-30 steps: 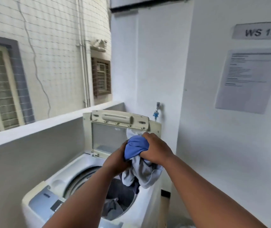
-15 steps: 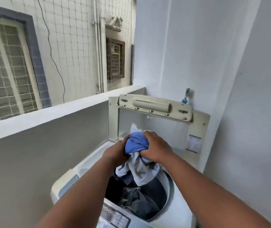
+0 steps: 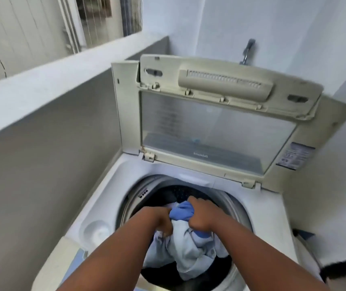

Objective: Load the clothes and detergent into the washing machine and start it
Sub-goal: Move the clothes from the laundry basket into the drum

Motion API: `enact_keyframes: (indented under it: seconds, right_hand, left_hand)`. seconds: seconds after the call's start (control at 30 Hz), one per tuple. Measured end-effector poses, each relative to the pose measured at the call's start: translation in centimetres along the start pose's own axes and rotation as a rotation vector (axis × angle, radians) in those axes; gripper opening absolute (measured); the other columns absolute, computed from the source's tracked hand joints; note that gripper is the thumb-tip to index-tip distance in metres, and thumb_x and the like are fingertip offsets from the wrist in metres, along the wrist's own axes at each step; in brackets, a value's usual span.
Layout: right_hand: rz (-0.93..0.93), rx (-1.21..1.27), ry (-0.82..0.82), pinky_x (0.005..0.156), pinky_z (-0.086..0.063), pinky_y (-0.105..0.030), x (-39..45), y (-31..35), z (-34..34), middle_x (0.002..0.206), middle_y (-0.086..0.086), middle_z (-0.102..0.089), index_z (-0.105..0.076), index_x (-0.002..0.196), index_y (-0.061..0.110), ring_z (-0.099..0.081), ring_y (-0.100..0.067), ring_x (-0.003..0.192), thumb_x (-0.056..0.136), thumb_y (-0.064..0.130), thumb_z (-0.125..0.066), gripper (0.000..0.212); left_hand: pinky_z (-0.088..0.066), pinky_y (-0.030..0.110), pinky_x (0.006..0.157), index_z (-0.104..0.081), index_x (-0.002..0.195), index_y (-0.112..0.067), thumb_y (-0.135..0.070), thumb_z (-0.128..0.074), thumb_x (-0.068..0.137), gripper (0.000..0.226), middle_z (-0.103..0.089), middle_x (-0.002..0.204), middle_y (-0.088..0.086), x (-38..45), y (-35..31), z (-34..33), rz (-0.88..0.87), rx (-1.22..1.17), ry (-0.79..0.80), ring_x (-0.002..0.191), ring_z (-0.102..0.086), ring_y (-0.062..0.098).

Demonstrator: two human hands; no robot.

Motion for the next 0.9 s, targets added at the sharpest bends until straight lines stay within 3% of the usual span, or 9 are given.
enact_keyframes:
  seconds: [0.1, 0.17, 0.3, 0.4, 0.47, 0.53, 0.63, 0.7, 0.9]
  right_hand:
    - [-0.002, 0.040, 0.186, 0.057, -0.034, -0.031, 1.8, -0.2, -2.3, 0.086, -0.004, -0.048, -0.041, 0.110, 0.028, -0.052, -0.026, 0.078, 0.080, 0.021, -0.056, 0.034]
    - [0.029, 0.093, 0.298, 0.071, -0.043, -0.032, 3.2, 0.0, -3.9, 0.115, -0.012, -0.058, -0.043, 0.134, 0.033, -0.059, -0.032, 0.098, 0.076, 0.024, -0.057, 0.061]
    - [-0.029, 0.118, 0.477, 0.089, -0.044, -0.032, 5.9, -0.6, -8.2, 0.136, -0.011, -0.050, -0.029, 0.147, 0.029, -0.052, -0.029, 0.118, 0.077, 0.023, -0.063, 0.078]
    - [-0.115, 0.044, 0.565, 0.099, -0.042, -0.032, 6.8, -1.7, -11.3, 0.147, -0.014, -0.040, -0.021, 0.150, 0.017, -0.045, -0.030, 0.128, 0.075, 0.037, -0.069, 0.091]
    - [-0.104, -0.005, 0.566, 0.102, -0.042, -0.033, 7.0, -2.5, -12.1, 0.150, -0.011, -0.037, -0.023, 0.149, 0.016, -0.043, -0.029, 0.131, 0.070, 0.049, -0.075, 0.100]
    - [-0.117, 0.008, 0.564, 0.107, -0.039, -0.034, 7.0, -3.7, -12.0, 0.155, -0.008, -0.030, -0.019, 0.151, 0.020, -0.036, -0.029, 0.138, 0.065, 0.056, -0.078, 0.111]
    - [-0.162, 0.061, 0.502, 0.112, -0.035, -0.040, 7.0, -5.1, -10.5, 0.160, -0.006, -0.020, -0.010, 0.153, 0.025, -0.029, -0.030, 0.142, 0.058, 0.065, -0.078, 0.123]
    - [-0.184, 0.087, 0.440, 0.112, -0.034, -0.040, 7.0, -5.6, -9.6, 0.158, -0.004, -0.024, -0.010, 0.153, 0.027, -0.032, -0.029, 0.140, 0.054, 0.069, -0.075, 0.126]
    - [-0.136, 0.137, 0.307, 0.107, -0.038, -0.033, 4.0, -4.4, -4.7, 0.149, -0.004, -0.042, -0.027, 0.149, 0.025, -0.044, -0.025, 0.131, 0.069, 0.054, -0.076, 0.098]
  left_hand:
    - [-0.052, 0.039, 0.085, -0.061, 0.120, -0.005, -0.029, -0.068, 0.072, 0.054, -0.065, 0.107, 0.012, 2.0, 0.8, -1.7, 0.037, 0.108, 0.187, 0.087, -0.063, 0.023]
    - [-0.051, 0.037, 0.086, -0.064, 0.119, -0.006, -0.029, -0.068, 0.078, 0.047, -0.067, 0.113, 0.013, 3.4, 1.6, -2.6, 0.075, 0.148, 0.226, 0.096, -0.065, 0.025]
    - [-0.047, 0.034, 0.093, -0.055, 0.129, 0.000, -0.017, -0.064, 0.089, 0.045, -0.059, 0.130, 0.017, 4.8, 2.4, -3.9, 0.150, 0.143, 0.309, 0.117, -0.059, 0.029]
    - [-0.043, 0.034, 0.097, -0.039, 0.144, -0.010, -0.034, -0.066, 0.088, 0.067, -0.048, 0.143, 0.013, 7.5, 3.6, -6.5, 0.145, 0.134, 0.366, 0.125, -0.052, 0.028]
    - [-0.040, 0.035, 0.100, -0.025, 0.151, -0.019, -0.048, -0.062, 0.086, 0.080, -0.040, 0.149, 0.010, 8.8, 4.8, -7.9, 0.206, 0.159, 0.295, 0.131, -0.045, 0.028]
    - [-0.037, 0.035, 0.105, -0.027, 0.150, -0.027, -0.052, -0.055, 0.086, 0.074, -0.034, 0.153, 0.008, 9.9, 5.7, -8.3, 0.199, 0.217, 0.181, 0.135, -0.040, 0.028]
    - [-0.021, 0.045, 0.115, 0.007, 0.152, -0.030, -0.068, -0.070, 0.062, 0.125, 0.002, 0.160, 0.008, 9.3, 5.1, -7.2, 0.183, 0.181, 0.170, 0.146, -0.011, 0.035]
    - [-0.013, 0.052, 0.118, 0.015, 0.151, -0.028, -0.068, -0.070, 0.062, 0.129, 0.009, 0.161, 0.008, 8.6, 4.3, -6.1, 0.168, 0.168, 0.135, 0.147, 0.001, 0.035]
    - [0.002, 0.058, 0.116, 0.018, 0.150, -0.027, -0.075, -0.063, 0.065, 0.126, 0.015, 0.160, 0.006, 6.5, 2.9, -4.3, 0.105, 0.184, 0.018, 0.147, 0.011, 0.032]
Point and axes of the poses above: each hand's wrist, its own x-axis towards the middle knuckle, its own z-axis out of the back of the hand, y = z × x, the point moved 3 cm from there along x, towards the middle knuckle
